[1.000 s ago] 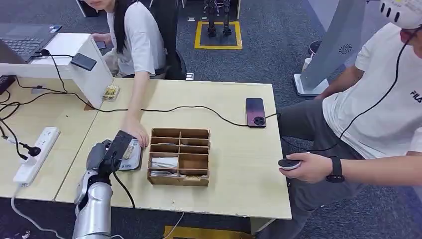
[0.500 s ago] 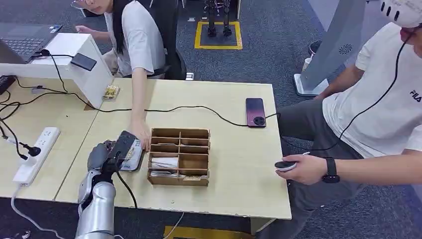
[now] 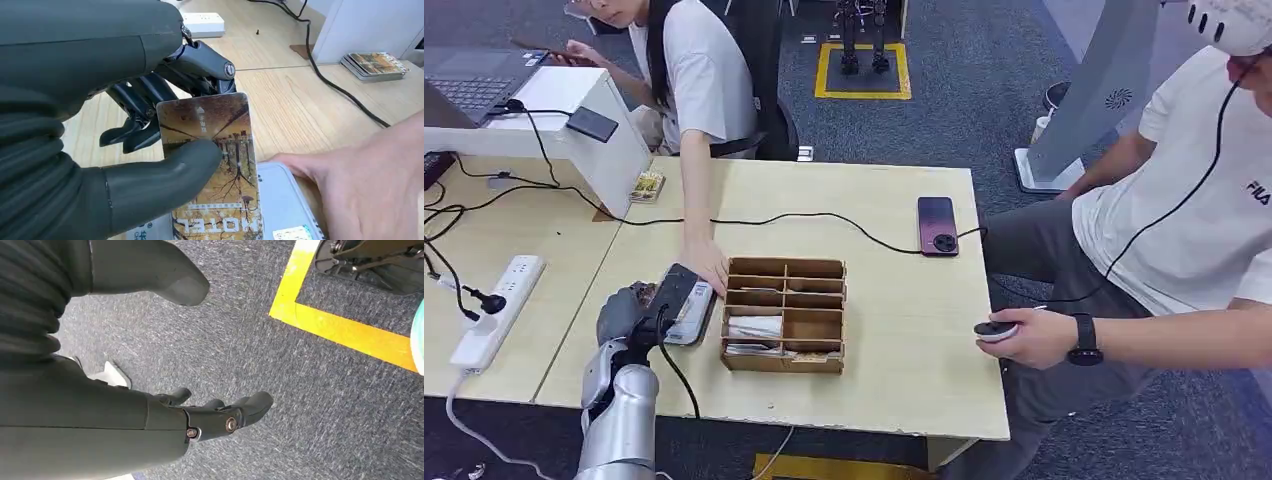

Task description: Pass the card to the sensor for recognition and then transmit it.

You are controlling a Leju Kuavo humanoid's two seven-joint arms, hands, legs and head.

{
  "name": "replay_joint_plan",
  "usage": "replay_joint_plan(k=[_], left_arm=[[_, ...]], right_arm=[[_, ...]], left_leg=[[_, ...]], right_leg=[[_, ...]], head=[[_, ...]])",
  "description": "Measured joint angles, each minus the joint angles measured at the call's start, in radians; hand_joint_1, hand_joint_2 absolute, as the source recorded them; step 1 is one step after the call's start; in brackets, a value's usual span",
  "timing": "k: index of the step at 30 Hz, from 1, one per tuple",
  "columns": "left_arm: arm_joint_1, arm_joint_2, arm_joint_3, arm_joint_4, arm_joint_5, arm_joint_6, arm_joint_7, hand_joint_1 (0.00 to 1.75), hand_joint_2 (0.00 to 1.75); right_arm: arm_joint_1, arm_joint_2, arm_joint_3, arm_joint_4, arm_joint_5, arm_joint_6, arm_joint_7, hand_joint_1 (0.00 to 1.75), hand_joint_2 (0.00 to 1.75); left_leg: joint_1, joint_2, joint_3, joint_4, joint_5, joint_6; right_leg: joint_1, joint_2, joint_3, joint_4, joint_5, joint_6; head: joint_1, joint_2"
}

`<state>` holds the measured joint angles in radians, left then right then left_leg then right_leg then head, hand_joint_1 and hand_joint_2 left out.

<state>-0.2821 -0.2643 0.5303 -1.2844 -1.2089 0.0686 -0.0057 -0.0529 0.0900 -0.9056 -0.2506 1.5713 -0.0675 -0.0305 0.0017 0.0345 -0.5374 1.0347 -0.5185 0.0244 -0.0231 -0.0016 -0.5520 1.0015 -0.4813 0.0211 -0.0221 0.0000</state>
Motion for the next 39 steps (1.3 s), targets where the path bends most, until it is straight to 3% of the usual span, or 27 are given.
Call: replay_joint_plan(k=[39], left_arm=[[0.0,-0.016,0.004,0.015,-0.069,0.043,-0.009,1.75,1.75]], right_arm=[[0.0,0.009,0.008,0.0,0.0,-0.002,0.001,0.0,1.75]], left_leg=[[0.0,0.0,0.0,0.0,0.0,0.0]], right_leg=[[0.0,0.0,0.0,0.0,0.0,0.0]], head=[[0.0,0.0]])
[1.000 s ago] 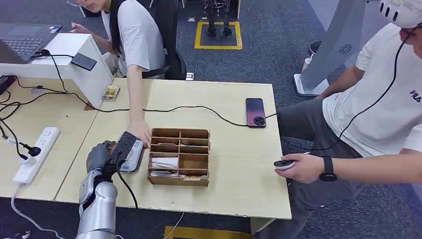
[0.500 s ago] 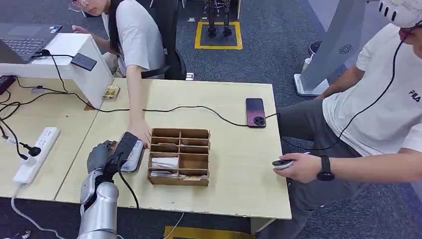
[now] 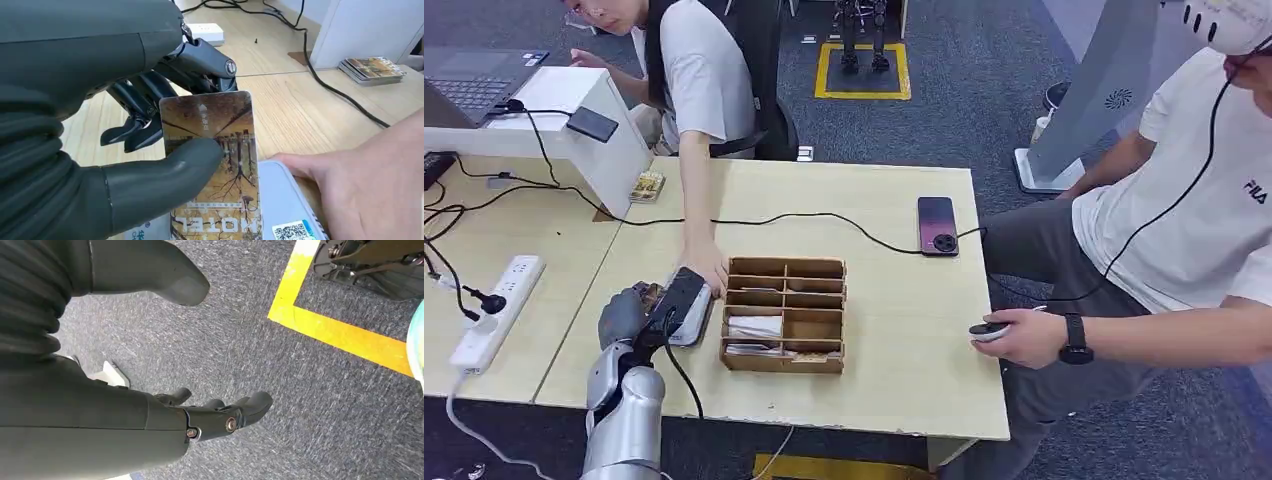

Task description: Pass the card to the sensor for recognition and then transmit it.

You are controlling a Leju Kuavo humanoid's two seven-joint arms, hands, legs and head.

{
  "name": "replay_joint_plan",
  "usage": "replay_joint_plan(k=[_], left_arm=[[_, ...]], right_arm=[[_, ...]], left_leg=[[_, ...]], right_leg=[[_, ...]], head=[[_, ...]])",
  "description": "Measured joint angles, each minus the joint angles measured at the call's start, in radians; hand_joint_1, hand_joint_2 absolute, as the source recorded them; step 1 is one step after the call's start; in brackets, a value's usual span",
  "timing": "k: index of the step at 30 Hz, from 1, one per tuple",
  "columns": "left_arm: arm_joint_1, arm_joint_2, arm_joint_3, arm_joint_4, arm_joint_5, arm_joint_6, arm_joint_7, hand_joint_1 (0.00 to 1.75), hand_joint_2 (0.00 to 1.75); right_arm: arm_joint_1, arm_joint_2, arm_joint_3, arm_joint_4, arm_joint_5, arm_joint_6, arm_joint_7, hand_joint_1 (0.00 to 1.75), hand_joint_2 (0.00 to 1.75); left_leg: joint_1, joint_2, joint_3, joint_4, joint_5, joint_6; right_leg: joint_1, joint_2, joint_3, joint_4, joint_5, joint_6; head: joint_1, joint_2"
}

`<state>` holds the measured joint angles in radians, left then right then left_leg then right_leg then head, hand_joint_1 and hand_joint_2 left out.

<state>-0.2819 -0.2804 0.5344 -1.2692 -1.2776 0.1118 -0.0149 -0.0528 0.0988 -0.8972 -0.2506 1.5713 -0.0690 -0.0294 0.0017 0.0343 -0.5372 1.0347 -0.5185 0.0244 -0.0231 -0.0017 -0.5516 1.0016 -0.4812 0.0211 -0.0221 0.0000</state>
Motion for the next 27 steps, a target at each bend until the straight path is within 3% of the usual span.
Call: replay_joint_plan(k=[27], left_arm=[[0.002,-0.007,0.016,0.01,-0.006,0.001,0.0,1.75,1.75]], right_arm=[[0.0,0.001,0.001,0.0,0.0,-0.002,0.0,0.0,1.75]], left_leg=[[0.0,0.0,0.0,0.0,0.0,0.0]], right_leg=[[0.0,0.0,0.0,0.0,0.0,0.0]], head=[[0.0,0.0]])
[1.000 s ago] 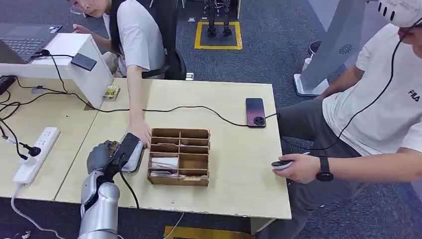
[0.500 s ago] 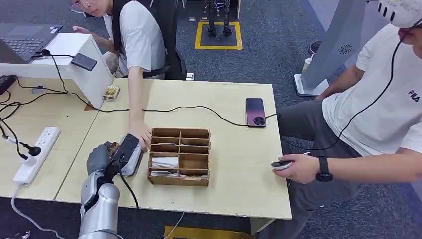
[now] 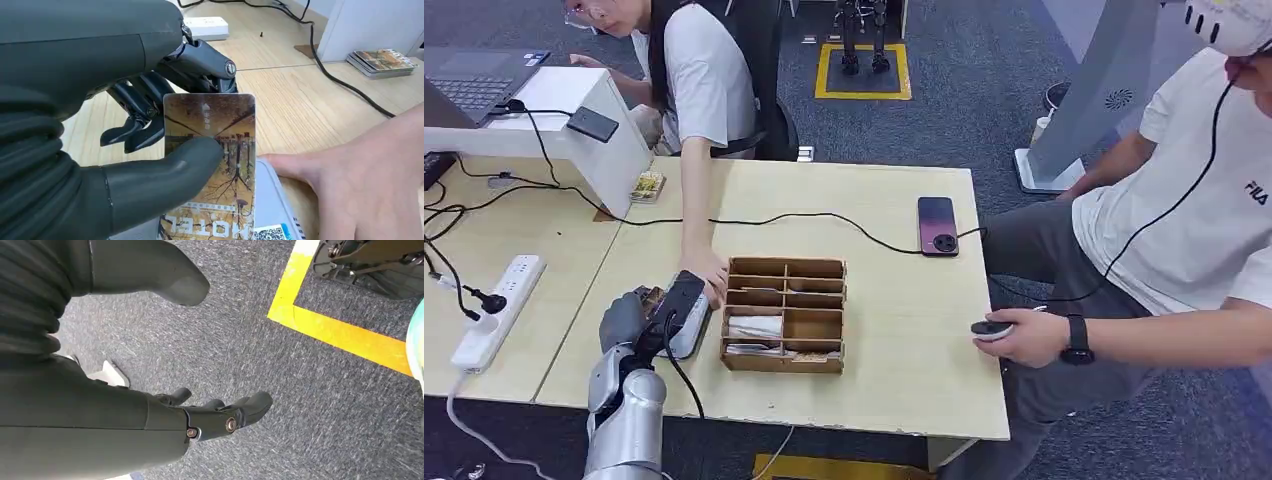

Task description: Pass the card to the sensor for recognition and then transmit it.

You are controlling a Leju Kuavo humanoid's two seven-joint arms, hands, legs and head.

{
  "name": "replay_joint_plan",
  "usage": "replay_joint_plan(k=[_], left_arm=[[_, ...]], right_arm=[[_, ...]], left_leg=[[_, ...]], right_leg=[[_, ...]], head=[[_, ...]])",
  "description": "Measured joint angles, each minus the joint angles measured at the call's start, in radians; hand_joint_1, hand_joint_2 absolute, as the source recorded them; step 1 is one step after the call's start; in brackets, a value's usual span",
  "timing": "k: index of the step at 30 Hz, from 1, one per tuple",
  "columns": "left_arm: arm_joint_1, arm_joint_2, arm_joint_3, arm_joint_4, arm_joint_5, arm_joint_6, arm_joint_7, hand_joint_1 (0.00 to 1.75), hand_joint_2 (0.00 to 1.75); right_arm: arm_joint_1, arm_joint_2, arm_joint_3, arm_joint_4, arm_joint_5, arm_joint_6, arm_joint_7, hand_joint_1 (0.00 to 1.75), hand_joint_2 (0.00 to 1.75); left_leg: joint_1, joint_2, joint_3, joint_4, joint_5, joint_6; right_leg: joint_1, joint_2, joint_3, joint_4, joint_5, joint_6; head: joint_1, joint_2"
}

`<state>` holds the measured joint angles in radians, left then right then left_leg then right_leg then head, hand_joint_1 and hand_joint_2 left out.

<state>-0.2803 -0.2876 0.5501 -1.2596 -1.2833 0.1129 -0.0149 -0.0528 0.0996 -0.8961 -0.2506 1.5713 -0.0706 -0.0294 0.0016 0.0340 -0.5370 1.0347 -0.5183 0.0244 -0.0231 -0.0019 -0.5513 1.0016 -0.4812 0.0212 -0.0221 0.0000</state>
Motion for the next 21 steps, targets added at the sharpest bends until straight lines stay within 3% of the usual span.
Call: replay_joint_plan(k=[3,7,11,14,18,21], left_arm=[[0.0,0.0,0.0,0.0,0.013,0.0,-0.002,1.75,1.75],[-0.001,-0.004,0.02,0.002,0.148,-0.044,-0.05,1.75,1.75],[-0.003,-0.021,0.058,-0.003,0.372,-0.125,-0.106,1.75,1.75],[-0.003,-0.03,0.071,-0.03,0.598,-0.194,-0.143,1.75,1.75],[-0.004,-0.031,0.077,-0.07,0.816,-0.255,-0.148,1.75,1.75],[-0.007,-0.031,0.076,-0.113,0.949,-0.263,-0.155,1.75,1.75]], right_arm=[[0.0,0.0,0.0,0.0,0.0,0.0,0.0,0.0,1.75],[0.0,0.0,0.001,0.0,0.0,0.0,-0.002,0.0,1.75],[0.0,0.0,0.006,0.0,0.0,0.0,-0.011,0.0,1.75],[0.0,0.0,0.008,0.0,0.0,0.0,-0.013,0.0,1.75],[0.0,0.0,0.013,0.0,0.0,0.0,-0.013,0.0,1.75],[0.0,0.0,0.013,0.0,0.0,0.0,-0.013,0.0,1.75]], left_leg=[[0.0,0.0,0.0,0.0,0.0,0.0],[0.0,0.0,0.0,0.0,0.0,0.0],[0.0,0.0,0.0,0.0,0.0,0.0],[0.0,0.0,0.0,0.0,0.0,0.0],[0.0,0.0,0.0,0.0,0.0,0.0],[0.0,0.0,0.0,0.0,0.0,0.0]], right_leg=[[0.0,0.0,0.0,0.0,0.0,0.0],[0.0,0.0,0.0,0.0,0.0,0.0],[0.0,0.0,0.0,0.0,0.0,0.0],[0.0,0.0,0.0,0.0,0.0,0.0],[0.0,0.0,0.0,0.0,0.0,0.0],[0.0,0.0,-0.001,0.0,0.0,0.0]], head=[[0.0,0.0],[0.0,0.0],[0.0,0.0],[0.0,0.0],[0.0,0.0],[0.0,0.0]])
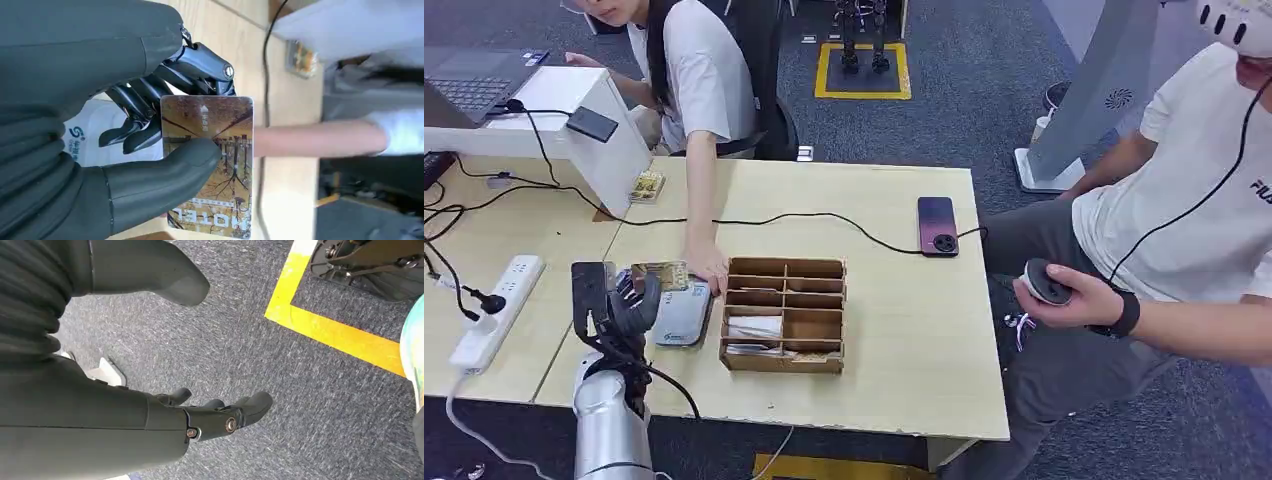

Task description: Pass the card to the sensor for recognition and then transmit it.

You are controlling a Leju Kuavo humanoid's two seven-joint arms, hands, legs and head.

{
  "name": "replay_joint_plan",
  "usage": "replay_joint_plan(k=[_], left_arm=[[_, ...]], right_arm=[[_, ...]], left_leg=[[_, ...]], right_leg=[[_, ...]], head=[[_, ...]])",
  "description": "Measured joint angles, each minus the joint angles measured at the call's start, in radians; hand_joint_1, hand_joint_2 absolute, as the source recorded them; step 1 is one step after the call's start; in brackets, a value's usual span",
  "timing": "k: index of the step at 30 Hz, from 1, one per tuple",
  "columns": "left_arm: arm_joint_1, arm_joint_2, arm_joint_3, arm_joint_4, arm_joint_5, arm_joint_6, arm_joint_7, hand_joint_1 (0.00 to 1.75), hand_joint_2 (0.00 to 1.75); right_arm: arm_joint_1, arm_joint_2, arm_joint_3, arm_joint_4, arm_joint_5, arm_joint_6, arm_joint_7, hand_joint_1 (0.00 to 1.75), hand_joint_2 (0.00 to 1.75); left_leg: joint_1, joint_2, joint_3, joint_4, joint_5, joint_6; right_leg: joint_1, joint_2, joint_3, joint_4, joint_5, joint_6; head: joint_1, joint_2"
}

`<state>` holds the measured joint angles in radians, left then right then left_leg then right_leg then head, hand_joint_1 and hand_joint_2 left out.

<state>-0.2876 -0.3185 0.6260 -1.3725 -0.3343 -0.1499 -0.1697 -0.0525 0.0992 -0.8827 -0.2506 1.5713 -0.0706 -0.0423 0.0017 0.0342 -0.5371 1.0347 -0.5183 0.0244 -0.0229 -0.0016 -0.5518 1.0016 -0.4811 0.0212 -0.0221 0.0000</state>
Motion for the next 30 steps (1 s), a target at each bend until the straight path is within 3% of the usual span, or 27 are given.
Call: replay_joint_plan(k=[5,9,11,16,24,30], left_arm=[[-0.01,0.0,-0.021,-0.072,0.083,-0.003,-0.012,1.75,1.75],[-0.021,0.0,-0.05,-0.124,0.075,0.017,-0.02,1.75,1.75],[-0.028,0.002,-0.07,-0.142,-0.001,0.057,-0.036,1.75,1.75],[-0.035,0.017,-0.188,-0.207,-0.41,0.226,-0.121,1.75,1.75],[-0.049,0.058,-0.33,-0.231,-0.654,0.353,-0.148,1.75,1.75],[-0.07,0.093,-0.379,-0.231,-0.736,0.404,-0.139,1.75,1.75]], right_arm=[[0.0,0.0,0.0,0.0,0.0,0.0,0.002,0.0,1.75],[0.0,0.0,0.0,0.0,0.0,0.0,0.002,0.0,1.75],[0.0,0.0,0.0,0.0,0.0,0.0,0.003,0.0,1.75],[0.001,-0.001,0.0,0.0,0.0,-0.001,-0.005,0.0,1.75],[0.002,-0.005,0.009,0.0,0.0,-0.003,-0.02,0.0,1.75],[0.002,-0.011,0.016,0.0,0.0,0.002,-0.021,0.0,1.75]], left_leg=[[0.0,0.0,0.0,0.0,0.0,0.0],[0.0,0.0,0.0,0.0,0.0,0.0],[0.0,0.0,0.0,0.0,0.0,0.0],[0.0,0.0,0.0,0.001,0.0,0.0],[0.0,0.0,0.0,0.001,0.0,0.0],[0.0,0.0,0.0,0.001,0.0,0.0]], right_leg=[[0.0,0.0,0.0,0.0,0.0,0.0],[0.0,0.0,0.0,0.0,0.0,0.0],[0.0,0.0,0.0,0.0,0.0,0.0],[0.0,0.0,0.0,0.0,0.0,0.0],[0.0,0.0,0.0,0.0,0.0,0.0],[0.0,0.0,0.0,0.0,0.0,0.0]], head=[[0.0,0.0],[0.0,0.0],[0.0,0.0],[0.0,0.0],[0.0,0.0],[0.0,0.0]])
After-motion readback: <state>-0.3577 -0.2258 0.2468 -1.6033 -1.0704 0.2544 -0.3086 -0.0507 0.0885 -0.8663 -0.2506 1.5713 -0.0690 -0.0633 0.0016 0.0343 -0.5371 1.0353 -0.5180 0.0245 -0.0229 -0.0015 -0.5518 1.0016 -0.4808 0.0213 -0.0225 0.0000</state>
